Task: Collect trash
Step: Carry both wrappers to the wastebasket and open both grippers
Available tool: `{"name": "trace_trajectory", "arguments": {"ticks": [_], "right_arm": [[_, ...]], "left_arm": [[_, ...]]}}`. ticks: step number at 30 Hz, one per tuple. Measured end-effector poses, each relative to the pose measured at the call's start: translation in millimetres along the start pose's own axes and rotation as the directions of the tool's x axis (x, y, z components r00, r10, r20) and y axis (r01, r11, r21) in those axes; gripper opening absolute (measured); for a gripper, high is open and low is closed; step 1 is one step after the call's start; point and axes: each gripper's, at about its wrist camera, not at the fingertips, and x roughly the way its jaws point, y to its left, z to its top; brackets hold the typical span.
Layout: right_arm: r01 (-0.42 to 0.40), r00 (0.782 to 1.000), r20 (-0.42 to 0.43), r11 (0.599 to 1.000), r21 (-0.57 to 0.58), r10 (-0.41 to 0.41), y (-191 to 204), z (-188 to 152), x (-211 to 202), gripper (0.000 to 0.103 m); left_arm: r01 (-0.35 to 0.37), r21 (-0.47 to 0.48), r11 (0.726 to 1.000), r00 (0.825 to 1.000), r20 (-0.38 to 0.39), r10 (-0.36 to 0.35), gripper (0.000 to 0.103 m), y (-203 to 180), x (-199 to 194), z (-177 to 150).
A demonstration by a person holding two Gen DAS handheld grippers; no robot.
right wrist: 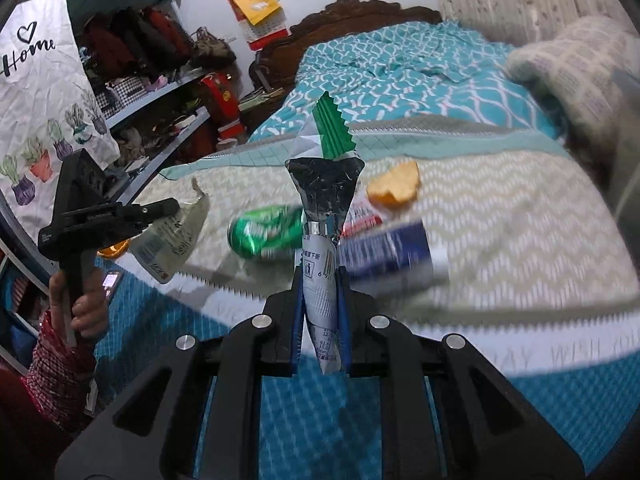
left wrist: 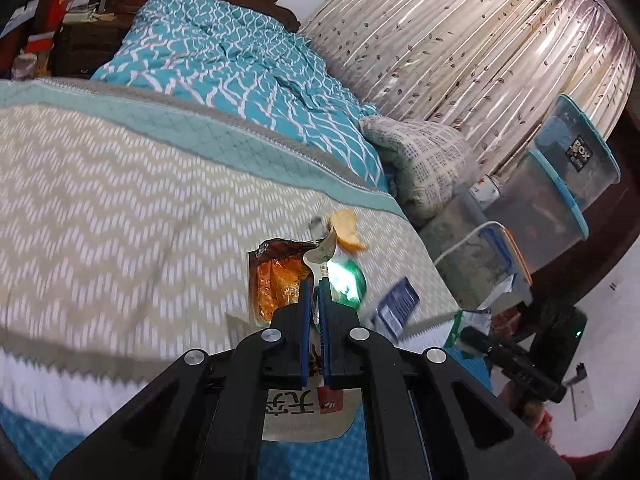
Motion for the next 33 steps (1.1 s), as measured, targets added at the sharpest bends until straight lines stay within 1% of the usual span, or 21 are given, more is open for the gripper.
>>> {"name": "trace_trajectory", "arguments": {"ticks": [5,9,10,12,13,15,16,19,21,22,24,26,27,28,29,31,33], "right_arm": [[0.046,0.999,-0.002,0.998,0.052,-0.046,-10,-35,-13,0.017],[0.074,0.997,-0.019,0.99,0.119,-0.073,-34,-56,-20,0.017],[0.083,0.997,-0.021,0.986,0.142,-0.081,-42,-62,-23,0.017],[0.095,0.995,-0.017,0.978,0.185,-0.094,-57,-70,-29,0.017],[0.102,0.995,-0.011,0.973,0.209,-0.102,-66,-74,-34,0.017],[0.11,0.993,0.003,0.961,0.253,-0.115,-82,-81,-43,0.017],[0.115,0.992,0.013,0.954,0.276,-0.123,-91,-85,-50,0.017],[0.139,0.986,0.044,0.937,0.319,-0.161,-115,-92,-71,0.017],[0.161,0.979,0.064,0.924,0.347,-0.194,-134,-95,-86,0.017],[0.172,0.974,0.075,0.915,0.366,-0.213,-146,-97,-95,0.017],[0.194,0.964,0.093,0.895,0.403,-0.25,-170,-100,-112,0.017],[0.216,0.951,0.107,0.869,0.445,-0.291,-197,-101,-130,0.017],[0.226,0.941,0.117,0.849,0.477,-0.317,-217,-103,-141,0.017],[0.234,0.935,0.12,0.836,0.497,-0.333,-228,-105,-147,0.017],[0.243,0.928,0.121,0.82,0.518,-0.351,-241,-106,-154,0.017],[0.269,0.912,0.114,0.785,0.559,-0.394,-272,-107,-167,0.017],[0.308,0.897,0.087,0.754,0.58,-0.433,-300,-108,-174,0.017]], "left_arm": [[0.044,0.007,0.999,0.997,-0.057,-0.043,0.004,-15,-5,-35],[0.093,0.048,0.994,0.985,-0.153,-0.085,0.004,-47,14,-62],[0.122,0.064,0.991,0.976,-0.188,-0.108,0.004,-62,24,-68],[0.155,0.086,0.984,0.964,-0.232,-0.132,0.004,-82,40,-75],[0.178,0.114,0.977,0.953,-0.267,-0.143,0.004,-101,54,-79],[0.202,0.148,0.968,0.94,-0.306,-0.15,0.004,-125,75,-82],[0.228,0.175,0.958,0.928,-0.337,-0.16,0.004,-145,91,-82],[0.275,0.241,0.931,0.908,-0.383,-0.17,0.004,-188,125,-82],[0.316,0.273,0.909,0.89,-0.418,-0.184,0.004,-218,151,-82],[0.342,0.293,0.893,0.876,-0.444,-0.19,0.004,-240,169,-82],[0.374,0.317,0.872,0.858,-0.476,-0.195,0.004,-267,192,-82],[0.406,0.345,0.846,0.835,-0.515,-0.191,0.004,-302,223,-84],[0.424,0.36,0.831,0.824,-0.535,-0.189,0.004,-324,242,-85],[0.437,0.372,0.819,0.815,-0.549,-0.185,0.004,-342,257,-86],[0.444,0.381,0.811,0.81,-0.558,-0.181,0.004,-354,267,-87],[0.462,0.393,0.795,0.794,-0.583,-0.173,0.004,-391,303,-90],[0.465,0.4,0.79,0.788,-0.593,-0.164,0.004,-416,328,-92]]}}
